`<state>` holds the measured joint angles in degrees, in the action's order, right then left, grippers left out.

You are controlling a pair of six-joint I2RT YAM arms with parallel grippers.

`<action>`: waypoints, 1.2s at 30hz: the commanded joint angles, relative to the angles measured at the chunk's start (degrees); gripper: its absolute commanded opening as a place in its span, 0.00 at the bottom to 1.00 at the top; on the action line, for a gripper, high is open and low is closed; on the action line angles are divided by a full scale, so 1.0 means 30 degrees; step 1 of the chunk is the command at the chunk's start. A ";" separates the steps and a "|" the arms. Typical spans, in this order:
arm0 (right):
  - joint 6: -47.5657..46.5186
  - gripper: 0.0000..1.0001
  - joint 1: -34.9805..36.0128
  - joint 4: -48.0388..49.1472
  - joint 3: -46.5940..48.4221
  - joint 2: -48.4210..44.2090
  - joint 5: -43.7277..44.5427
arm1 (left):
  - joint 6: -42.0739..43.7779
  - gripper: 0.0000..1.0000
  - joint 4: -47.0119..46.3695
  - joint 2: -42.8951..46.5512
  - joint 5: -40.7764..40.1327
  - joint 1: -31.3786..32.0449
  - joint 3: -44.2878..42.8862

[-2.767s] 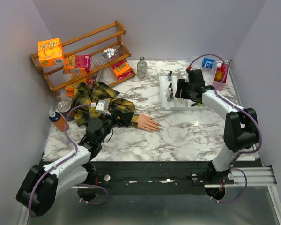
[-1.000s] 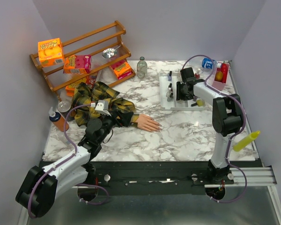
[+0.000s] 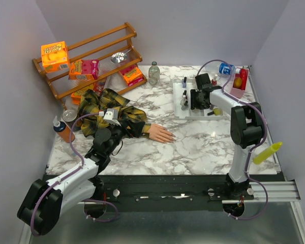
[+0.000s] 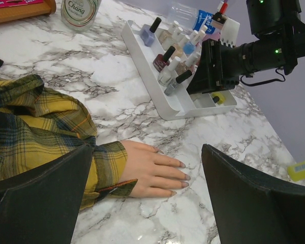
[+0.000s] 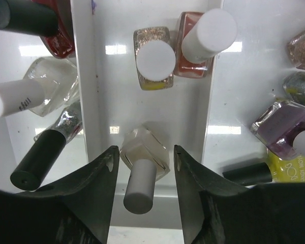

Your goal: Paint the nails

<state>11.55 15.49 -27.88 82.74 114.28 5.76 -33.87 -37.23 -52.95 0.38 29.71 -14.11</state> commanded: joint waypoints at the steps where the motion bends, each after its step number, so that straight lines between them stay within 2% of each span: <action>1: 0.0075 0.60 0.0258 -0.0258 -0.0919 -0.1061 -0.0103 | 0.0186 0.99 -0.0157 -0.0017 -0.0450 0.0027 -0.0102; 4: 0.0046 0.63 0.0258 -0.0053 -0.1125 -0.1267 -0.0337 | 0.0186 0.99 -0.0187 -0.0104 -0.0450 0.0027 -0.0102; 8: -0.0071 0.43 0.0229 -0.0053 -0.0861 -0.1062 -0.0338 | 0.0186 0.99 -0.0216 -0.0134 -0.0420 0.0027 -0.0102; 20: -0.0100 0.45 0.0287 -0.0053 -0.1095 -0.1676 -0.1245 | 0.0186 0.99 -0.0333 -0.0485 -0.0333 0.0027 -0.0190; 22: -0.0129 0.51 0.0317 -0.0024 -0.1212 -0.1764 -0.1247 | 0.0186 0.99 -0.0333 -0.0456 -0.0333 0.0027 -0.0190; 23: -0.0130 0.60 0.0317 -0.0024 -0.1213 -0.1765 -0.1159 | 0.0215 0.99 -0.0304 -0.0427 -0.0333 0.0056 -0.0190; 24: -0.0159 0.62 0.0317 -0.0024 -0.1213 -0.1736 -0.1013 | 0.0215 0.99 -0.0275 -0.0398 -0.0362 0.0027 -0.0190; 28: -0.0480 0.60 0.0317 -0.0024 -0.0658 -0.1239 -0.0251 | 0.0215 0.99 -0.0274 -0.0397 -0.0362 0.0056 -0.0160; 32: -0.1066 0.53 0.0317 -0.0082 -0.0014 -0.0623 0.0305 | 0.0215 0.99 -0.0304 -0.0456 -0.0303 0.0027 -0.0190; 36: -0.1272 0.52 0.0288 -0.0199 0.0544 -0.0154 0.0483 | 0.0215 0.99 -0.0216 -0.0368 -0.0332 0.0056 -0.0190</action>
<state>9.50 16.14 -27.99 81.43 111.57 5.15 -33.87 -37.23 -54.24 0.38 29.71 -14.11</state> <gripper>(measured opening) 0.517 0.987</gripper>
